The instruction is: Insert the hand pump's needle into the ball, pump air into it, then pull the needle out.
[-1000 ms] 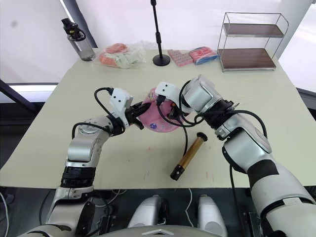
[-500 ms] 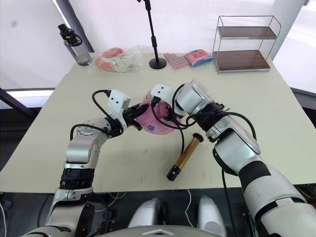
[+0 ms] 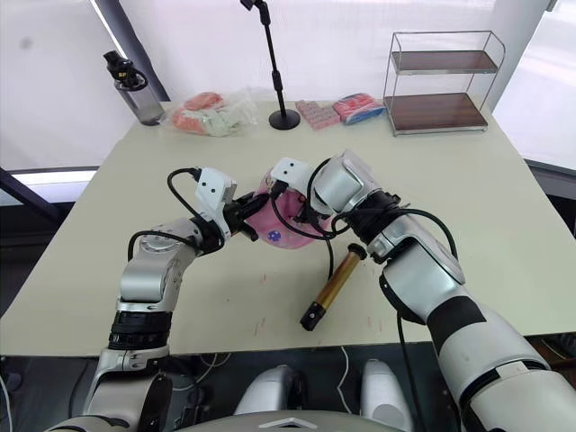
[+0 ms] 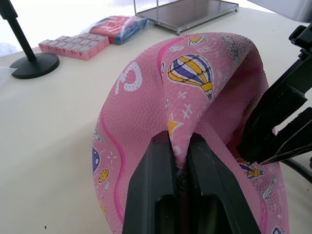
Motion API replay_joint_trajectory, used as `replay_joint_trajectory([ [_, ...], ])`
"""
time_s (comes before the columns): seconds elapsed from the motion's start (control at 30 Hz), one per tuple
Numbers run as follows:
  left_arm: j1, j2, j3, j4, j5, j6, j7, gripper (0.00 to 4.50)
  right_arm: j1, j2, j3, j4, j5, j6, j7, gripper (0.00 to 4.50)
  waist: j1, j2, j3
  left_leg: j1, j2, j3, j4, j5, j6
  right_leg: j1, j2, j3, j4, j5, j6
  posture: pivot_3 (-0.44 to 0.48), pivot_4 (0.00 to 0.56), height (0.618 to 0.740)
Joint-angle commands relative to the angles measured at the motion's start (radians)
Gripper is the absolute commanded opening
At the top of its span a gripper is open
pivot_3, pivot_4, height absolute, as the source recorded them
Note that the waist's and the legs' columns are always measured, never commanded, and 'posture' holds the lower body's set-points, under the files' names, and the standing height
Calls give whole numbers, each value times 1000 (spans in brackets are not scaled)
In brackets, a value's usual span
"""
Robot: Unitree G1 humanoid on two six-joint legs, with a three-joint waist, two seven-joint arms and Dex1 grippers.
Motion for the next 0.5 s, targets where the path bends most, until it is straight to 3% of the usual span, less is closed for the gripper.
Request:
replay_joint_trajectory([
  [0.03, 24, -79, -170, 4, -56, 15, -84, 20, -22, 121, -84, -20, 70, -27, -59, 296, -4, 0, -1, 0, 0, 0, 0, 0, 0, 0, 0, 0, 0, 0, 0, 0, 150, 736],
  [0.2, 26, -78, -167, 14, -53, 9, -85, 20, -24, 130, -100, -23, 66, -27, -58, 296, -10, 0, -2, 1, 0, 0, -3, 1, -1, 0, -1, 0, -1, 0, -1, 0, 150, 736],
  [0.5, 13, -40, -125, 73, -41, -27, -90, 20, 43, 52, 0, -143, 16, -151, -8, 296, -10, 0, -2, 2, -1, 0, -9, 2, -2, 0, -3, -2, -2, -1, -2, 0, 150, 736],
])
